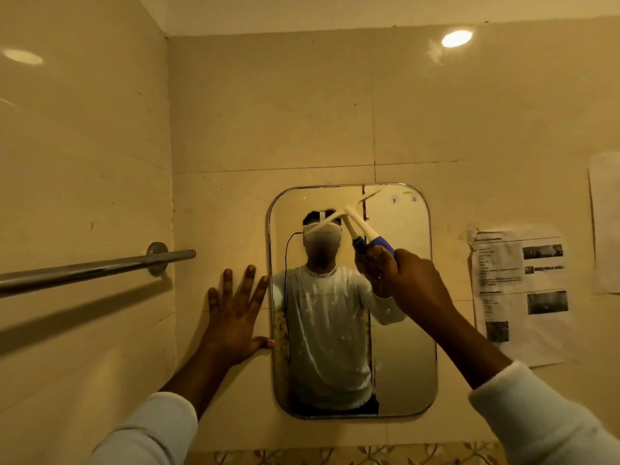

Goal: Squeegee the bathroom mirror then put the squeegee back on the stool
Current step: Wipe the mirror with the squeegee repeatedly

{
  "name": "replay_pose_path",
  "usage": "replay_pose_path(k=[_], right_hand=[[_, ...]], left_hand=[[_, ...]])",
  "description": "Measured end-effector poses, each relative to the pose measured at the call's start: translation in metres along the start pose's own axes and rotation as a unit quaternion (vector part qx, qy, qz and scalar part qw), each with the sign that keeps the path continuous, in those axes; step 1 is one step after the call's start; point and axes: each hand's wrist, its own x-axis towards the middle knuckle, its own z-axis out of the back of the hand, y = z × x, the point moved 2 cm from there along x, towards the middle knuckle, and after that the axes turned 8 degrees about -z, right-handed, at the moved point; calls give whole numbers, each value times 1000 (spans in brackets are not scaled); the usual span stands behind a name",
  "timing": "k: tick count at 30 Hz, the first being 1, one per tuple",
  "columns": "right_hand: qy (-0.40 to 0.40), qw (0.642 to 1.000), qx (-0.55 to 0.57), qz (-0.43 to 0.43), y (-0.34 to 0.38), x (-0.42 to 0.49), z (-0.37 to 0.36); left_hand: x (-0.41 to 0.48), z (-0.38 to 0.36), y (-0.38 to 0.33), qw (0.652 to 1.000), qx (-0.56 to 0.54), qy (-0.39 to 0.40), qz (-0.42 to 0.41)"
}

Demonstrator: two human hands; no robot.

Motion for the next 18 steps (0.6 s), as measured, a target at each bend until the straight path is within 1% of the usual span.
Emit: replay_pose_path(k=[4, 7, 9, 11, 14, 18], right_hand=[[11, 997, 59, -47, -38, -39, -5], [30, 995, 67, -70, -58, -75, -15], [41, 992, 87, -85, -62, -89, -16], [29, 984, 152, -87, -52, -88, -7], [-7, 958, 269, -100, -26, -63, 8], [17, 914, 378, -147, 2, -36, 7]], left_hand=[[2, -1, 0, 1000, 0, 2, 2], [1, -1, 0, 1000, -7, 1, 2], [1, -2, 0, 1000, -9, 4, 1], [1, -3, 0, 1000, -8, 0, -1], [1, -3, 2, 1000, -6, -3, -2], [0, -3, 2, 1000, -8, -7, -9]])
